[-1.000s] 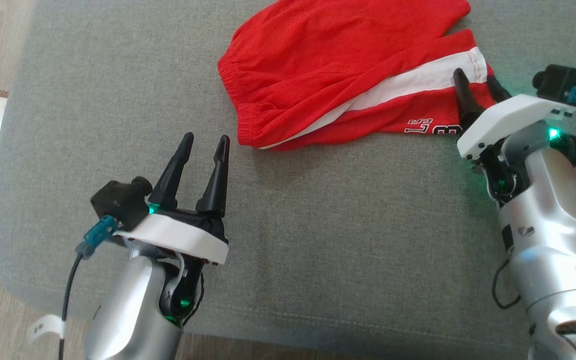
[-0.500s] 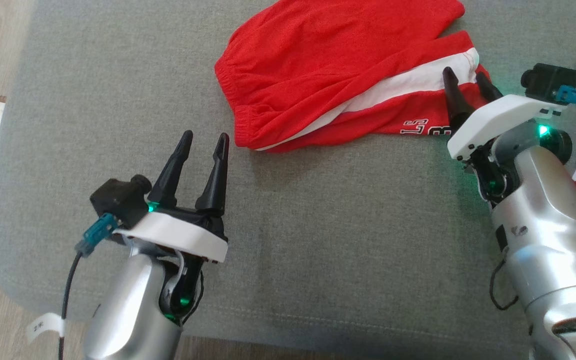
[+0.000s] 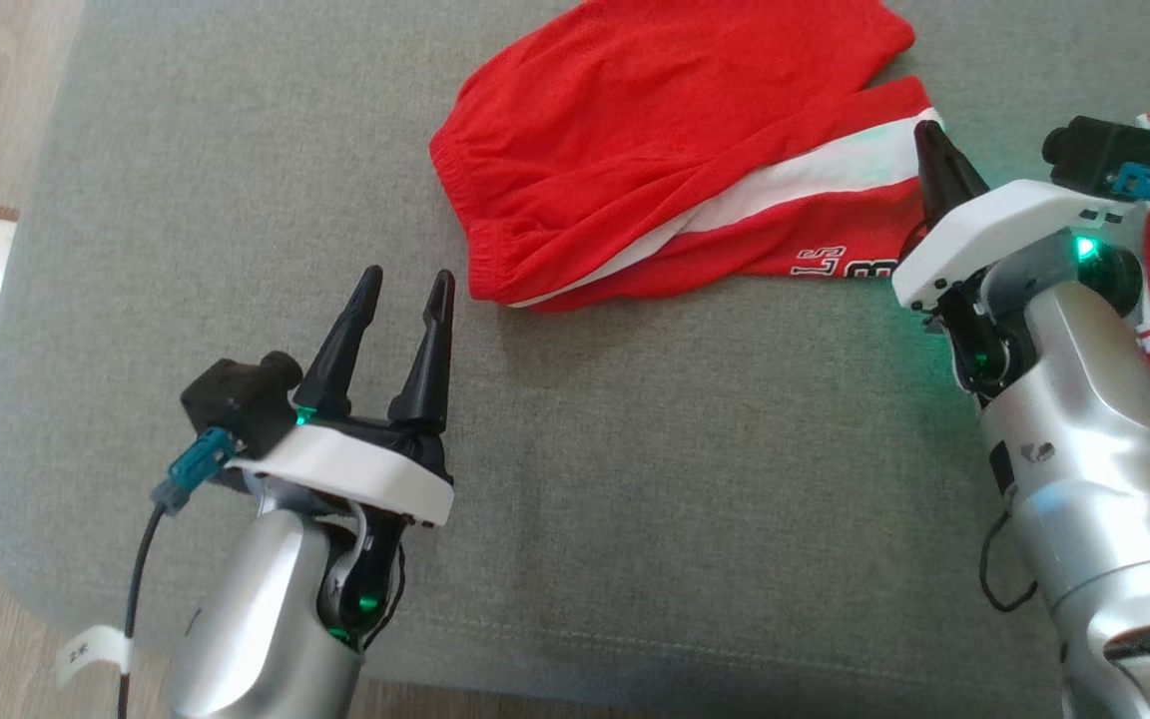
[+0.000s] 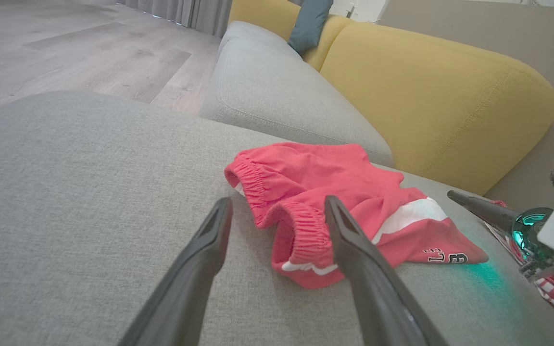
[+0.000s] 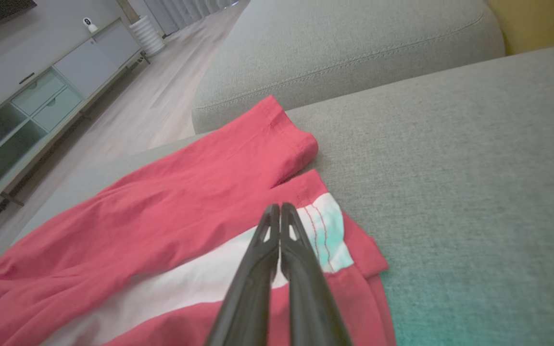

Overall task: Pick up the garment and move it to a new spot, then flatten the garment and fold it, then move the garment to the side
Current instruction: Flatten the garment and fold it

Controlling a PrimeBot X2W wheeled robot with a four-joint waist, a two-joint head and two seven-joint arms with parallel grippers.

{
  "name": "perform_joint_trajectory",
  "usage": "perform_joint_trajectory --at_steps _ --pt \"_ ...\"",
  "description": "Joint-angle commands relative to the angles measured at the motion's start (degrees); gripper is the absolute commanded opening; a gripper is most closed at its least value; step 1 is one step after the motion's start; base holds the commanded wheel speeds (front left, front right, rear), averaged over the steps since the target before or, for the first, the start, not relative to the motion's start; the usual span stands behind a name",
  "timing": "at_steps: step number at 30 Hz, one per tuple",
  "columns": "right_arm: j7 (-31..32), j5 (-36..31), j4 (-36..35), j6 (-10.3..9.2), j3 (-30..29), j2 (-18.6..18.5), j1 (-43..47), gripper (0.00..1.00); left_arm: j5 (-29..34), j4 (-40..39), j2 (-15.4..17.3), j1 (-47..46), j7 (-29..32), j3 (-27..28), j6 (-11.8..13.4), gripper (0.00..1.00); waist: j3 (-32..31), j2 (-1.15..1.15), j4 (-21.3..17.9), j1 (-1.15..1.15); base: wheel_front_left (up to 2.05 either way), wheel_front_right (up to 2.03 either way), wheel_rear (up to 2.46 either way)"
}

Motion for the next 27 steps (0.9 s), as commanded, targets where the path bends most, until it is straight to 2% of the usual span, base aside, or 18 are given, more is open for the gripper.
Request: perform_joint_trajectory --at_steps 1,7,13,18,27 --pt "-0.8 0.7 -1.7 0.37 1.2 0.2 -0.5 0.0 -0.3 -1.6 0.5 -1.0 -0.4 2.1 0.1 1.0 -0.6 0.0 -0.3 0.0 0.0 0.0 0.0" --pt "-1.2 1.8 -2.7 0.37 2.8 -0.5 2.5 0.0 0.1 -1.6 0.5 -0.1 -0.4 2.7 0.3 1.0 -2.6 0.0 -1.9 0.0 0.0 0.0 0.0" --pt "-6.0 0.8 -5.8 0.37 2.1 -0.6 6.5 0.0 -0.3 -2.5 0.5 1.1 -0.4 3.3 0.6 1.0 -5.3 0.0 -3.2 0.0 0.0 0.0 0.0" --pt "-10.9 -4.8 -10.3 0.37 0.7 -0.8 12.4 0.0 -0.5 -4.1 0.5 2.2 -0.4 4.2 1.0 1.0 -7.8 0.0 -4.0 0.0 0.0 0.0 0.0" --pt "-13.4 -14.7 -23.0 0.37 -4.7 2.6 25.3 0.0 -0.3 -6.3 0.5 4.7 -0.4 5.2 1.3 1.0 -10.4 0.0 -5.9 0.0 0.0 0.0 0.0"
